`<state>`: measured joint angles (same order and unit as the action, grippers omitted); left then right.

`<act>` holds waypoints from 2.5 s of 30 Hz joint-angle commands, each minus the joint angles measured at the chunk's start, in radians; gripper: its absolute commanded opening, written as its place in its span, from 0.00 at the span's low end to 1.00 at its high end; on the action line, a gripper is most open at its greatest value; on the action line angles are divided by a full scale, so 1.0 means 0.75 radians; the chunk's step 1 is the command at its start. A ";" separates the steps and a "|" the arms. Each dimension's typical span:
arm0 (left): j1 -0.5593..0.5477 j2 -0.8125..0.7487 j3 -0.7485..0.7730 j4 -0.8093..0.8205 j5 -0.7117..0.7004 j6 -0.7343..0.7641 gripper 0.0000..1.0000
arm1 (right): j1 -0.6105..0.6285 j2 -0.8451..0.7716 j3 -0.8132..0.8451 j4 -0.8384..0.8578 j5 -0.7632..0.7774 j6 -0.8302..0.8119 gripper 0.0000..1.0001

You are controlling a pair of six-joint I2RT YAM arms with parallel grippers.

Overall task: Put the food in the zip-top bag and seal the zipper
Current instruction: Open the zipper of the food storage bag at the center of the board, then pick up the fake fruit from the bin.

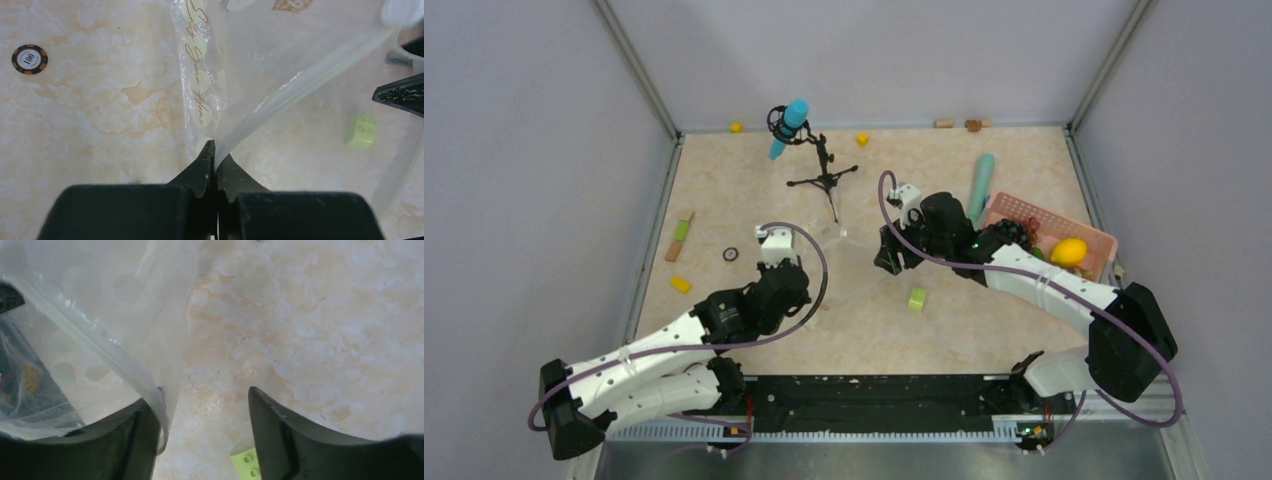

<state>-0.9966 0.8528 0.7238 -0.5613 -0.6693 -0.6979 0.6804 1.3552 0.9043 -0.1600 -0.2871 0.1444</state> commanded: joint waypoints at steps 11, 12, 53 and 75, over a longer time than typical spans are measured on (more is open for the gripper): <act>0.005 -0.117 -0.097 0.178 0.008 -0.016 0.00 | -0.025 -0.474 -0.107 -0.206 0.889 0.386 0.99; 0.006 -0.107 -0.095 0.173 0.003 -0.024 0.00 | -0.045 -0.489 -0.115 -0.238 0.923 0.406 0.99; 0.008 0.185 0.161 -0.135 -0.065 -0.010 0.00 | -0.572 -0.530 -0.227 -0.284 0.696 0.570 0.99; 0.009 0.140 0.024 0.081 0.131 0.070 0.00 | -0.725 -0.201 -0.259 -0.208 0.632 0.490 0.90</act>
<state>-0.9936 0.9760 0.7513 -0.5568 -0.5869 -0.6556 0.1471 1.1683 0.7048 -0.3573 0.1967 0.5247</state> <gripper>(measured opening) 0.012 0.914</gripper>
